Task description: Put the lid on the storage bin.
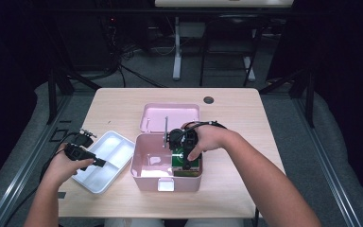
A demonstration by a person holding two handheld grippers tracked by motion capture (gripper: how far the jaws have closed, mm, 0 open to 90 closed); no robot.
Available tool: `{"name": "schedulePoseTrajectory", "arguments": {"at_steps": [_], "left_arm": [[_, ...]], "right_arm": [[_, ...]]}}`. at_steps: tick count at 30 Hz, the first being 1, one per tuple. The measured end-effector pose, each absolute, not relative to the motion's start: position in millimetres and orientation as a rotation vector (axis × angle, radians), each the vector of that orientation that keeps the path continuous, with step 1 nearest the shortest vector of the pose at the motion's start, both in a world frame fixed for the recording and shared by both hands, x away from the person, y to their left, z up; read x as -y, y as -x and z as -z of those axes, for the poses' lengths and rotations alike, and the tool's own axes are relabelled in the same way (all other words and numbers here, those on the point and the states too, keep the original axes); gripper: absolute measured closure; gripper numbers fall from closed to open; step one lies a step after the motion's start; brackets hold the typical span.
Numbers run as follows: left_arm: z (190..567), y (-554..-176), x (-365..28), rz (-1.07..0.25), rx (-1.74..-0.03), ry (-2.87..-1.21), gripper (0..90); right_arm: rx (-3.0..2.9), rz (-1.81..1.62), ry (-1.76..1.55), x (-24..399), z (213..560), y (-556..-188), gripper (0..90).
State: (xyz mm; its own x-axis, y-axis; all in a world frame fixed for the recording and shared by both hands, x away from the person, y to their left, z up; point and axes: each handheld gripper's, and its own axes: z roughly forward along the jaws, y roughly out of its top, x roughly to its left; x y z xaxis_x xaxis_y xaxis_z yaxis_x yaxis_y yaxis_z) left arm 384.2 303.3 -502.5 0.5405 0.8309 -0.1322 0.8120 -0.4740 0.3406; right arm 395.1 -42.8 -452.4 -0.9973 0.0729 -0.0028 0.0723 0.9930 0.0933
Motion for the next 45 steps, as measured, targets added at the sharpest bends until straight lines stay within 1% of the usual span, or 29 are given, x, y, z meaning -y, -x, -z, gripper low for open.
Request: {"name": "schedulePoseTrajectory", "arguments": {"at_steps": [8,14,16,20,23,26,30,38,45], "left_arm": [[503,-384,-304,-0.069,-1.354,-2.414,40.0],[503,-384,-303,-0.067,-1.345,-2.425,40.0],[503,-384,-303,-0.069,-1.345,-2.422,40.0],[503,-384,-303,-0.067,-1.349,-2.421,40.0],[503,-384,-302,-0.067,-1.35,-2.421,40.0],[503,-384,-303,-0.064,-1.345,-2.424,40.0],[504,-384,-303,-0.064,-1.349,-2.424,40.1],[504,-383,-303,-0.065,-1.353,-2.421,40.3],[505,-384,-304,-0.078,-1.366,-2.408,42.0]], "right_arm": [[-3.123,-0.138,-0.149,42,466,-399,15.5],[-3.111,-0.128,-0.173,44,466,-401,14.1],[-3.113,-0.157,-0.194,44,461,-401,11.9],[-3.113,-0.17,-0.186,45,453,-398,11.9],[-3.113,-0.166,-0.177,45,448,-396,12.1],[-3.114,-0.171,-0.184,46,439,-394,14.3],[-3.104,-0.158,-0.184,50,428,-392,14.3],[-3.08,-0.153,-0.25,75,410,-390,14.5],[-3.047,-0.162,-0.356,111,410,-391,14.6]]}}
